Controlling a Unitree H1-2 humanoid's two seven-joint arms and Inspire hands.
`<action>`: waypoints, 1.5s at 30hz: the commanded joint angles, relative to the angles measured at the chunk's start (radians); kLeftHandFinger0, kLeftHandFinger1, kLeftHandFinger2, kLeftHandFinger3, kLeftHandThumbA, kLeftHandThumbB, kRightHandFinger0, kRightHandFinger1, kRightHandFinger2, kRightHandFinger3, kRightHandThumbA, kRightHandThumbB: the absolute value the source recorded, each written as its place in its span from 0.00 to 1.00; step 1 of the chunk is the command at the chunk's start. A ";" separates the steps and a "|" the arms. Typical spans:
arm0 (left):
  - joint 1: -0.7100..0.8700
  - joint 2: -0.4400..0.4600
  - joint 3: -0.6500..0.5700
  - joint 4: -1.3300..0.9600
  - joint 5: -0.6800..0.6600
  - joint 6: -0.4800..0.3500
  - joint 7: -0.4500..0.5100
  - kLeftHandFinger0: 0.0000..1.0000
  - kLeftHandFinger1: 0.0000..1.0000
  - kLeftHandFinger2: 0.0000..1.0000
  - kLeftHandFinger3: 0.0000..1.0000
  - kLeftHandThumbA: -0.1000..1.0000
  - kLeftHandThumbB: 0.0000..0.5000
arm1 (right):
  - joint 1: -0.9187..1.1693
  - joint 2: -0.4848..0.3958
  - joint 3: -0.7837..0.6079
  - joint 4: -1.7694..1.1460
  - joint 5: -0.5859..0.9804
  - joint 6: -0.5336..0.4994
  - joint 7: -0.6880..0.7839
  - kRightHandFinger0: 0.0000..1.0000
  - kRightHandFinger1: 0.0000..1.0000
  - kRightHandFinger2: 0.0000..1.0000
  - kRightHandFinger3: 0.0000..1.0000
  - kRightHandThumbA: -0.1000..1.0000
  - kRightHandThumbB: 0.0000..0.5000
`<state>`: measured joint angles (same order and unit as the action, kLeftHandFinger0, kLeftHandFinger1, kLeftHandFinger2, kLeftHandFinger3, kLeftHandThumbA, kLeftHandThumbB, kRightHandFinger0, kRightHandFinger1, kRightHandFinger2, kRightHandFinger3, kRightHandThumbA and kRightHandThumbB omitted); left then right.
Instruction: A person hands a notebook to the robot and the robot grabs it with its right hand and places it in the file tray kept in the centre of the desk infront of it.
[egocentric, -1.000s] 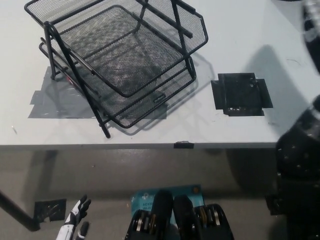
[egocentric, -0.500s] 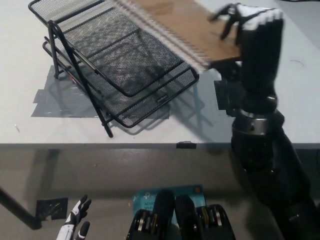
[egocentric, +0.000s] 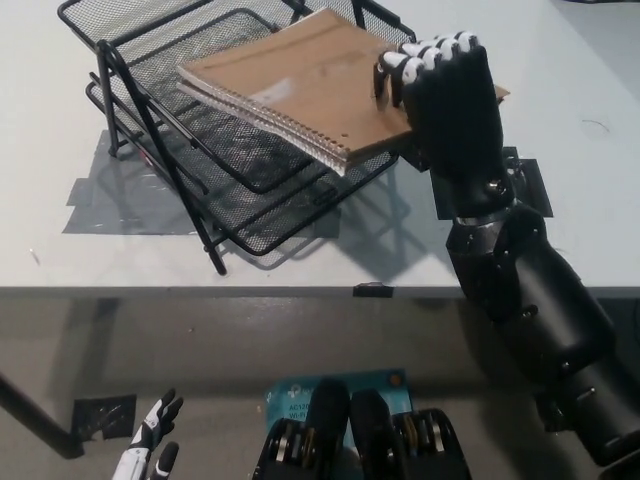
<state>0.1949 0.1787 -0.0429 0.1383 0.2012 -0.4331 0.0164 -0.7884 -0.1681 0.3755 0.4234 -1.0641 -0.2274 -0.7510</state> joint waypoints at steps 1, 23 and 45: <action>0.003 0.020 -0.005 -0.024 0.001 -0.037 -0.003 1.00 1.00 1.00 1.00 1.00 0.70 | -0.102 -0.022 0.024 0.013 -0.051 -0.040 -0.138 0.00 0.00 0.23 0.28 0.96 0.00; 0.002 0.026 -0.021 -0.020 -0.001 -0.037 0.008 1.00 1.00 1.00 1.00 1.00 0.67 | -0.247 0.021 0.076 0.118 -0.070 -0.018 -0.188 0.00 0.00 0.26 0.55 0.99 0.00; -0.002 0.016 -0.012 -0.030 0.005 -0.037 0.006 1.00 1.00 1.00 1.00 1.00 0.68 | -0.396 0.102 0.139 0.548 -0.068 -0.007 -0.333 0.00 0.00 0.11 0.05 0.96 0.00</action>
<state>0.1908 0.1929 -0.0578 0.1366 0.2107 -0.4332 0.0167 -1.0714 -0.0876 0.5047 0.9150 -1.1436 -0.2414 -0.9526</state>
